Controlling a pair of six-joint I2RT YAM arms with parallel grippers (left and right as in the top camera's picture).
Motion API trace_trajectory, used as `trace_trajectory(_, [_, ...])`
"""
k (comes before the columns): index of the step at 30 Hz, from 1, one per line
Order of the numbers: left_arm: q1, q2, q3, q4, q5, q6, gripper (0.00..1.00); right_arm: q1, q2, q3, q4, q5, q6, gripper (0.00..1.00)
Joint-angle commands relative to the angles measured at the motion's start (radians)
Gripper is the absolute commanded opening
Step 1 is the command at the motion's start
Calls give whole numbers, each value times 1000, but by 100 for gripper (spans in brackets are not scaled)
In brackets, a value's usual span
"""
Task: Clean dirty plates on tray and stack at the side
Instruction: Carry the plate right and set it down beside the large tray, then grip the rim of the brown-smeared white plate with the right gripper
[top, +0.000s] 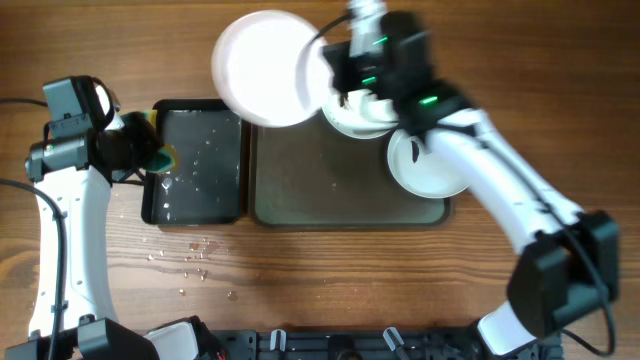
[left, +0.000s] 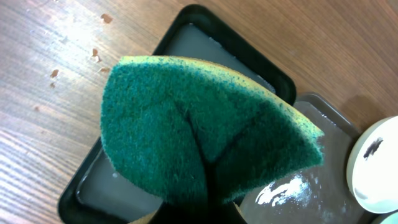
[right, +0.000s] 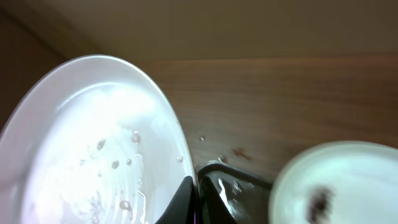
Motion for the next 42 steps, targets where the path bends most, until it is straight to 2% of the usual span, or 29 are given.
trace_trajectory(1, [-60, -6, -10, 18, -2, 42, 4, -188, -25, 12, -105, -270, 60, 4])
trace_trajectory(8, [-130, 82, -10, 19, -54, 53, 4, -528, -25, 11, -355, -216, -6, 5])
trace_trajectory(13, [-156, 166, -10, 39, -54, 84, 4, -714, -24, 6, -460, 24, -26, 4])
trace_trajectory(18, [-169, 251, -11, 79, -55, 102, 4, -829, -23, -25, -470, 266, -42, 4])
trace_trajectory(27, [-212, 392, -11, 139, -49, 205, 4, -858, 35, -66, -453, 394, -41, 5])
trace_trajectory(32, [-257, 440, -11, 152, -50, 206, 4, -858, 89, -70, -439, 426, -45, 6])
trace_trajectory(35, [-274, 458, -11, 161, -50, 202, 4, -858, 126, -70, -439, 425, -44, 12])
trace_trajectory(39, [-274, 474, -13, 158, -51, 203, 4, -857, 153, -70, -433, 333, -89, 37])
trace_trajectory(42, [-276, 474, -24, 175, -50, 203, 4, -857, 151, -68, -410, 207, -128, 38])
